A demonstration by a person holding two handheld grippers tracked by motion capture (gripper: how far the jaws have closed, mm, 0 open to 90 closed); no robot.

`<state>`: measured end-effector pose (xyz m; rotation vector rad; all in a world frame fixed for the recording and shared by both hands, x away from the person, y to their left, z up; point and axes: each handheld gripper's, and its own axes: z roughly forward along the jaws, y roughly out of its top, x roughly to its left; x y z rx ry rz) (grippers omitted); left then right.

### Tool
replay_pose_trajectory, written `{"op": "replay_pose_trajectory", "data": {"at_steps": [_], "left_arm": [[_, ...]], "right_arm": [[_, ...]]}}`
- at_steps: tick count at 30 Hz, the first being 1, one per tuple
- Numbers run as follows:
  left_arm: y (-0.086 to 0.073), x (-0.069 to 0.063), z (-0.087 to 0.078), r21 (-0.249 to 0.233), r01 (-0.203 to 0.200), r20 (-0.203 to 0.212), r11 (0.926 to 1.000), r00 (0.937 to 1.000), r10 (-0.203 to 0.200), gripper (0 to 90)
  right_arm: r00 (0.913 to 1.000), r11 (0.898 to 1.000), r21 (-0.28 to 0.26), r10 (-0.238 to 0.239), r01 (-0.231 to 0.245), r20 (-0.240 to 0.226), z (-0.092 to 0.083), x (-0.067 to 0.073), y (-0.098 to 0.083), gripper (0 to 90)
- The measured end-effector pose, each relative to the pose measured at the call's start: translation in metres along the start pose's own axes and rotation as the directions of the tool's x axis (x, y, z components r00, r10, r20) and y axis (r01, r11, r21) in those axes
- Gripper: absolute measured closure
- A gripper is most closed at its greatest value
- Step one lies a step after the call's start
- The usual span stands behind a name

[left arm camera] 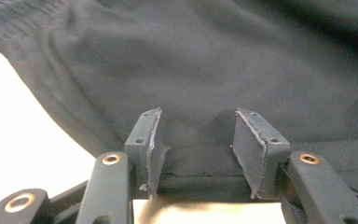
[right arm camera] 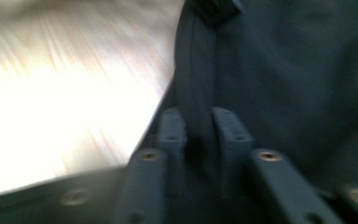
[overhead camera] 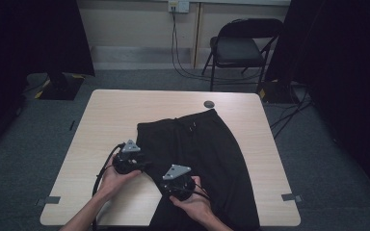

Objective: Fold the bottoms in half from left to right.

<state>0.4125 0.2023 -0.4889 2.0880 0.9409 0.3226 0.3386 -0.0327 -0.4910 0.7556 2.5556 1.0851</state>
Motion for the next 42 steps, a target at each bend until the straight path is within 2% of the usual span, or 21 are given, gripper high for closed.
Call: {"op": "replay_pose_trajectory", "data": {"at_steps": [1,2,3,5,7,8,9,11,14,19,21,24,26,28,30,32,34,37,38,41,42], "left_arm": [[0.0,0.0,0.0,0.0,0.0,0.0,1.0,1.0,0.0,51.5],[0.002,0.007,-0.008,-0.031,0.045,-0.03,0.9985,0.9985,-0.046,51.4],[0.002,0.007,-0.008,-0.031,0.045,-0.03,0.9985,0.9985,-0.046,50.8],[0.005,0.019,-0.015,-0.034,0.069,-0.081,0.997,0.9941,-0.071,47.7],[0.006,0.024,-0.015,-0.031,0.075,-0.087,0.9967,0.9932,-0.077,44.8],[0.008,0.032,-0.012,-0.005,0.076,-0.094,0.9971,0.9927,-0.076,41.9],[0.01,0.035,-0.01,0.025,0.047,-0.106,0.9986,0.9934,-0.044,40.1],[0.012,0.038,-0.007,0.028,0.042,-0.112,0.9987,0.993,-0.039,39.7],[0.013,0.045,0.003,-0.023,0.112,-0.108,0.9935,0.9877,-0.114,36.0],[0.009,0.046,0.017,0.012,0.118,-0.121,0.993,0.9859,-0.115,36.0],[0.01,0.044,0.017,0.019,0.121,-0.146,0.9924,0.9823,-0.117,39.8],[0.011,0.04,0.018,0.038,0.059,-0.166,0.9975,0.9847,-0.052,43.2],[0.011,0.04,0.019,0.012,0.087,-0.156,0.9962,0.9842,-0.084,68.8],[0.012,0.041,0.02,0.013,0.081,-0.14,0.9966,0.987,-0.078,82.3],[0.012,0.041,0.02,0.01,0.096,-0.13,0.9953,0.987,-0.094,85.2],[0.015,0.043,0.019,0.029,0.078,-0.141,0.9965,0.9874,-0.073,86.6],[0.017,0.047,0.014,0.004,0.101,-0.129,0.9949,0.9867,-0.1,87.1],[0.024,0.055,-0.007,-0.105,0.178,-0.079,0.9785,0.9793,-0.186,87.2],[0.024,0.055,-0.007,-0.105,0.178,-0.079,0.9785,0.9793,-0.186,87.2],[0.028,0.06,-0.025,-0.16,0.209,-0.066,0.9648,0.9729,-0.221,87.2],[0.028,0.06,-0.025,-0.16,0.209,-0.066,0.9648,0.9729,-0.221,87.2]], "right_arm": [[1.0,1.0,0.0,0.0,0.0,0.0,0.0,0.0,0.0,77.1],[1.0,1.0,0.004,-0.002,0.002,0.001,-0.006,-0.002,-0.001,81.6],[1.0,1.0,0.004,-0.002,0.002,0.001,-0.006,-0.002,-0.001,81.6],[0.9998,1.0,-0.003,-0.017,0.017,-0.006,-0.012,-0.005,-0.002,88.1],[0.9998,1.0,0.004,-0.017,0.017,-0.008,-0.012,-0.006,-0.003,88.4],[0.9997,1.0,0.022,-0.011,0.012,-0.02,-0.008,-0.007,-0.005,88.7],[0.9997,1.0,0.026,-0.01,0.011,-0.02,-0.006,-0.006,-0.006,88.8],[0.9996,1.0,0.016,-0.013,0.014,-0.023,-0.005,-0.005,-0.007,88.8],[0.9996,1.0,0.013,-0.003,0.004,-0.029,-0.005,-0.002,-0.008,88.8],[0.9977,1.0,0.006,0.004,-0.004,-0.067,-0.007,0.007,-0.01,88.9],[0.997,1.0,0.003,-0.009,0.009,-0.076,-0.006,0.014,-0.01,88.9],[0.9953,1.0,0.0,-0.021,0.021,-0.094,-0.003,0.019,-0.007,88.9],[0.9937,1.0,-0.008,-0.013,0.012,-0.111,0.005,0.024,0.0,88.9],[0.9938,1.0,-0.007,-0.016,0.016,-0.11,0.007,0.026,0.002,88.9],[0.9929,1.0,-0.002,-0.029,0.029,-0.115,0.012,0.032,0.008,89.0],[0.9917,1.0,0.006,-0.029,0.03,-0.126,0.014,0.033,0.012,89.1],[0.9884,1.0,0.0,-0.02,0.02,-0.15,0.015,0.032,0.016,89.1],[0.9838,0.998,-0.064,0.001,-0.013,-0.179,-0.001,0.03,0.03,89.2],[0.9838,0.998,-0.064,0.001,-0.013,-0.179,-0.001,0.03,0.03,89.2],[0.9814,0.992,-0.125,-0.012,-0.012,-0.192,-0.018,0.031,0.052,89.3],[0.9814,0.992,-0.125,-0.012,-0.012,-0.192,-0.018,0.031,0.052,89.3]]}}
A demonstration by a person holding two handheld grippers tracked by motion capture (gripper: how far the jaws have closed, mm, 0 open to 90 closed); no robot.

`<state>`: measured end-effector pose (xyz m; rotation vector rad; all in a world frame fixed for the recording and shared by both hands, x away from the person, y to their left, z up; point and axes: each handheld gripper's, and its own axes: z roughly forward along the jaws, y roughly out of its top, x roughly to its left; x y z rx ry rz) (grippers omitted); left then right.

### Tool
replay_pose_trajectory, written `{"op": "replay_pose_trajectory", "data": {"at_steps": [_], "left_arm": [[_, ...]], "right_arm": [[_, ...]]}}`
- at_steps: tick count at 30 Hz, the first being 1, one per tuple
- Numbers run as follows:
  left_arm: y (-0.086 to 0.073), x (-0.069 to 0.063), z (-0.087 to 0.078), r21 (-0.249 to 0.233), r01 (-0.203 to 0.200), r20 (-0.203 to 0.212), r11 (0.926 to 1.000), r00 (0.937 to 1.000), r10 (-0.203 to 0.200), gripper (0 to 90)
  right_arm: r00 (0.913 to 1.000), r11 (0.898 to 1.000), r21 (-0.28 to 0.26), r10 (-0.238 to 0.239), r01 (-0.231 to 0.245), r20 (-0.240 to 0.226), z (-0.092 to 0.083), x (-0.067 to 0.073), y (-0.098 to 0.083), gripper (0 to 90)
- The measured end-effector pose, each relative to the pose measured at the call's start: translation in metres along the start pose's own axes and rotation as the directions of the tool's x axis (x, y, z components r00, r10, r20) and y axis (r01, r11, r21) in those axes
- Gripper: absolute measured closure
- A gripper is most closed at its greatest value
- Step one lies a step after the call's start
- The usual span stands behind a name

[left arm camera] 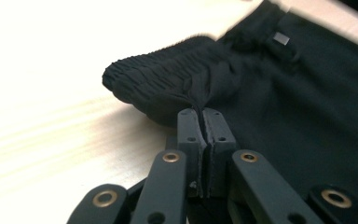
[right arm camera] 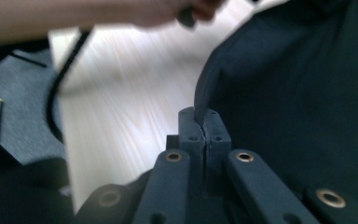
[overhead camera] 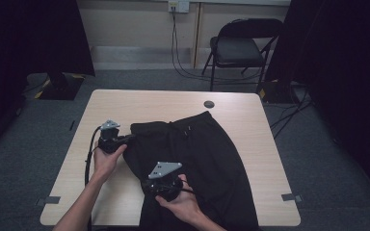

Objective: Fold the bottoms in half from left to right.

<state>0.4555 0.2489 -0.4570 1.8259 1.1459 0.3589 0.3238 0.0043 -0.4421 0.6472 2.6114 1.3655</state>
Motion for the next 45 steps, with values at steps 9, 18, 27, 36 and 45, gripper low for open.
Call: {"op": "replay_pose_trajectory", "data": {"at_steps": [9,18,27,36,45], "left_arm": [[0.047,0.002,-0.042,-0.107,-0.026,-0.016,0.9939,0.9996,0.024,87.1],[0.056,0.004,-0.053,-0.17,0.031,0.012,0.985,0.9995,-0.029,87.1],[0.098,0.001,-0.083,-0.255,0.016,0.008,0.9669,0.9999,-0.014,87.3],[0.103,-0.013,-0.071,-0.224,-0.029,-0.034,0.9741,0.9992,0.022,87.3],[0.079,-0.029,-0.009,-0.104,-0.019,0.003,0.9944,0.9998,0.02,86.8]], "right_arm": [[0.9976,0.987,-0.15,-0.063,0.058,-0.028,-0.025,0.012,0.068,89.3],[0.9996,0.967,-0.255,0.003,-0.01,-0.029,-0.053,-0.003,0.076,89.4],[0.9987,0.939,-0.342,-0.041,0.028,-0.031,-0.066,0.006,0.117,89.4],[1.0,0.915,-0.404,-0.004,0.004,0.002,-0.089,-0.009,0.111,89.4],[0.9843,0.946,-0.308,0.142,-0.104,0.105,-0.098,-0.053,0.026,89.3]]}}
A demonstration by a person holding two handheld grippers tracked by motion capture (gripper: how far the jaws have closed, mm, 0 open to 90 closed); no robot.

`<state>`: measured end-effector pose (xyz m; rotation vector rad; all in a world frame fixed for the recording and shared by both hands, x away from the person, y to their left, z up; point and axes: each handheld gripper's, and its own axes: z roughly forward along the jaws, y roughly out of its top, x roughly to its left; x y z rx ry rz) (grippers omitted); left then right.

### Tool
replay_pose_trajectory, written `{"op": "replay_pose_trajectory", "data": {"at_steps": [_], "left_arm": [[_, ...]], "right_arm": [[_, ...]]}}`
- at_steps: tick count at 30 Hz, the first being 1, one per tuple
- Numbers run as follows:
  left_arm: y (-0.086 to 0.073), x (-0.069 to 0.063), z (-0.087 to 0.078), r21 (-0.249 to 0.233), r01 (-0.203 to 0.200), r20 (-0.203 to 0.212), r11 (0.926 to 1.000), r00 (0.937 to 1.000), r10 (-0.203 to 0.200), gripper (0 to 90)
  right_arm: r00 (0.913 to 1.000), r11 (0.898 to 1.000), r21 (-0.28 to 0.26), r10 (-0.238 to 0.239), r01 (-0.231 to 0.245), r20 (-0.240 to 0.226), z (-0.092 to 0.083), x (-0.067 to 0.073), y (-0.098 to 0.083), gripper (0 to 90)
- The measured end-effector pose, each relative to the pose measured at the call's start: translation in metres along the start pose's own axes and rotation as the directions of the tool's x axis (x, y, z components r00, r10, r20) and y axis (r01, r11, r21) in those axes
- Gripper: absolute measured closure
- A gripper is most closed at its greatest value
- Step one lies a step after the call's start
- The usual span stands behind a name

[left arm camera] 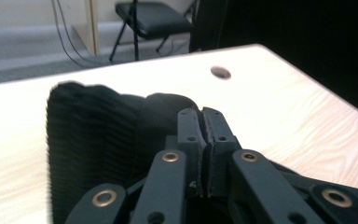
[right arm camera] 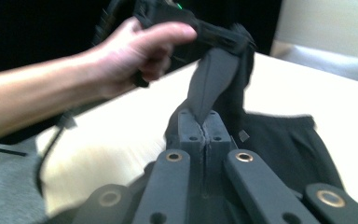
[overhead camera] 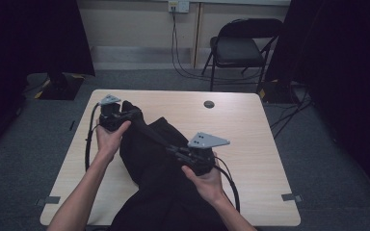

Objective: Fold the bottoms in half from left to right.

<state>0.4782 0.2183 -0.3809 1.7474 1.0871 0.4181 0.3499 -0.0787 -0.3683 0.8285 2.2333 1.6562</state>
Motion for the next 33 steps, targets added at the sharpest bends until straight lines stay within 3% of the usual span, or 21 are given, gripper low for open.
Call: {"op": "replay_pose_trajectory", "data": {"at_steps": [3,5,6,7,10,12,14,15,18,20,21,24,26,29,31,33], "left_arm": [[-0.003,-0.01,0.023,0.056,-0.016,0.006,0.9983,0.9999,0.016,86.4],[-0.009,-0.017,0.047,0.1,-0.033,0.006,0.9944,0.9995,0.033,85.4],[-0.009,-0.017,0.047,0.1,-0.033,0.006,0.9944,0.9995,0.033,85.4],[-0.013,-0.019,0.062,0.11,-0.034,0.011,0.9934,0.9994,0.033,85.0],[-0.016,-0.02,0.076,0.125,-0.034,0.019,0.9916,0.9993,0.032,84.7],[-0.019,-0.018,0.093,0.14,-0.015,0.039,0.99,0.9992,0.009,84.1],[-0.019,-0.019,0.096,0.127,-0.01,0.043,0.9918,0.9991,0.004,77.5],[-0.016,-0.022,0.098,0.104,-0.005,0.035,0.9946,0.9994,0.001,69.9],[-0.011,-0.023,0.093,0.082,-0.026,0.037,0.9963,0.9991,0.023,61.0],[-0.008,-0.024,0.084,0.083,-0.038,0.037,0.9959,0.9987,0.035,51.5],[-0.009,-0.024,0.072,0.081,-0.063,0.036,0.9947,0.9975,0.061,51.1],[-0.013,-0.022,0.061,0.093,-0.064,0.031,0.9936,0.9976,0.061,50.8],[-0.022,-0.018,0.048,0.091,-0.06,0.041,0.994,0.9975,0.057,51.8],[-0.041,-0.011,0.022,0.113,-0.082,0.022,0.9902,0.9965,0.08,56.6],[-0.049,-0.01,0.012,0.138,-0.112,0.014,0.9841,0.9938,0.111,59.5],[-0.053,-0.009,0.007,0.147,-0.112,0.024,0.9828,0.9937,0.11,61.8]], "right_arm": [[0.9995,1.0,0.019,0.012,-0.012,0.029,-0.006,-0.009,-0.011,89.3],[0.997,0.998,0.06,0.011,-0.016,0.077,-0.011,-0.023,-0.026,89.3],[0.997,0.998,0.06,0.011,-0.016,0.077,-0.011,-0.023,-0.026,89.3],[0.9925,0.995,0.096,-0.002,-0.009,0.122,-0.013,-0.032,-0.037,89.3],[0.9885,0.991,0.126,0.014,-0.034,0.151,-0.014,-0.044,-0.048,89.2],[0.9816,0.983,0.172,0.029,-0.062,0.189,-0.013,-0.059,-0.062,89.2],[0.9782,0.977,0.197,0.036,-0.077,0.204,-0.011,-0.066,-0.071,89.2],[0.9762,0.975,0.207,0.038,-0.083,0.214,-0.011,-0.069,-0.074,89.1],[0.9744,0.97,0.226,0.04,-0.091,0.221,-0.009,-0.074,-0.081,89.0],[0.9704,0.961,0.256,0.045,-0.107,0.237,-0.007,-0.08,-0.087,88.7],[0.9689,0.956,0.272,0.041,-0.109,0.244,-0.007,-0.084,-0.091,87.6],[0.9679,0.948,0.298,0.032,-0.108,0.249,-0.008,-0.086,-0.094,83.6],[0.9661,0.946,0.306,0.023,-0.104,0.257,-0.009,-0.086,-0.094,82.7],[0.9578,0.941,0.326,-0.01,-0.088,0.287,-0.019,-0.087,-0.094,74.8],[0.949,0.941,0.329,-0.026,-0.083,0.314,-0.027,-0.088,-0.094,65.8],[0.9471,0.945,0.315,-0.019,-0.087,0.32,-0.032,-0.088,-0.093,63.4]]}}
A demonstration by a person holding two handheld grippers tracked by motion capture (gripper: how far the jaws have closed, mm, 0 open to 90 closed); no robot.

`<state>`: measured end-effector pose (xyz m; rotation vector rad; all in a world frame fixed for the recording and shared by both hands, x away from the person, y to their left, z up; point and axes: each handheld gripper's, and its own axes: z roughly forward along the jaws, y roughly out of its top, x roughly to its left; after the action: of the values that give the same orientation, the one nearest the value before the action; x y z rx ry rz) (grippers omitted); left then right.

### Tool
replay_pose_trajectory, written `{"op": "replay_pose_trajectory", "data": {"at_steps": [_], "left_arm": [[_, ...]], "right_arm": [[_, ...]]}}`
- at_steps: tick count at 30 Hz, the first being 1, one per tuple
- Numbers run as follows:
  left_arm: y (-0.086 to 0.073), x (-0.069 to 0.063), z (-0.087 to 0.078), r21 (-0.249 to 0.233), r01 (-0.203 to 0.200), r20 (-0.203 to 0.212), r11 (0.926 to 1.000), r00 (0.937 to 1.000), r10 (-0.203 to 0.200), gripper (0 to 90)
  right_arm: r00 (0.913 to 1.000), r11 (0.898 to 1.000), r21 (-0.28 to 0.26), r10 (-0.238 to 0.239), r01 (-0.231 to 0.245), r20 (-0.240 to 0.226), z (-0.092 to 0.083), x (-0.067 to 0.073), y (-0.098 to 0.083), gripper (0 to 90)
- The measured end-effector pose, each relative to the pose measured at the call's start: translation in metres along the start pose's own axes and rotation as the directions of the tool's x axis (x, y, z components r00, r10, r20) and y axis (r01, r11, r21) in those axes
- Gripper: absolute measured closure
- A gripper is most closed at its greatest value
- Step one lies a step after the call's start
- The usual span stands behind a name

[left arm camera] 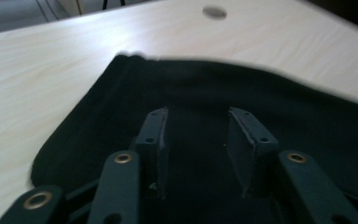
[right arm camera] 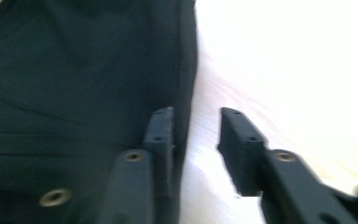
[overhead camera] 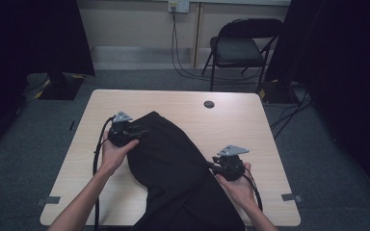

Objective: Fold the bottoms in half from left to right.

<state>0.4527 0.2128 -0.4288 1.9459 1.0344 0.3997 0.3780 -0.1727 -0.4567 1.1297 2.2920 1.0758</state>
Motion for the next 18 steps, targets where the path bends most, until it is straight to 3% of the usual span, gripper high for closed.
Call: {"op": "replay_pose_trajectory", "data": {"at_steps": [2,3,6,8,9,10,13,15,18], "left_arm": [[-0.011,-0.002,-0.008,0.011,0.003,0.033,0.9999,0.9995,-0.004,71.0],[-0.017,-0.004,-0.011,0.02,0.003,0.046,0.9998,0.999,-0.004,71.0],[-0.038,-0.017,-0.015,0.084,-0.029,0.094,0.9961,0.9954,0.021,76.8],[-0.052,-0.025,-0.014,0.106,-0.035,0.131,0.9938,0.9912,0.021,77.2],[-0.061,-0.029,-0.011,0.137,-0.037,0.132,0.9899,0.9911,0.019,76.7],[-0.061,-0.029,-0.011,0.137,-0.037,0.132,0.9899,0.9911,0.019,74.4],[-0.065,-0.031,-0.004,0.171,-0.048,0.12,0.9841,0.9924,0.028,69.5],[-0.069,-0.033,0.003,0.218,-0.08,0.083,0.9727,0.9946,0.063,64.3],[-0.071,-0.033,0.008,0.218,-0.125,0.024,0.9679,0.9922,0.122,63.5]], "right_arm": [[0.9999,0.999,-0.037,0.01,-0.009,0.01,-0.008,0.0,0.002,60.1],[0.9999,0.998,-0.058,0.015,-0.014,0.004,-0.011,0.001,0.004,60.4],[0.9976,0.995,-0.096,-0.02,0.014,-0.067,-0.01,0.017,0.012,65.8],[0.99,0.995,-0.095,-0.055,0.043,-0.13,-0.003,0.035,0.017,68.8],[0.9778,0.993,-0.086,-0.093,0.078,-0.188,0.007,0.055,0.02,69.4],[0.9778,0.993,-0.086,-0.093,0.078,-0.188,0.007,0.055,0.02,69.4],[0.9547,0.989,-0.041,-0.145,0.139,-0.26,0.03,0.085,0.021,67.6],[0.9471,0.987,-0.016,-0.155,0.157,-0.281,0.044,0.095,0.018,66.4],[0.9429,0.986,0.012,-0.158,0.169,-0.293,0.055,0.101,0.015,61.6]]}}
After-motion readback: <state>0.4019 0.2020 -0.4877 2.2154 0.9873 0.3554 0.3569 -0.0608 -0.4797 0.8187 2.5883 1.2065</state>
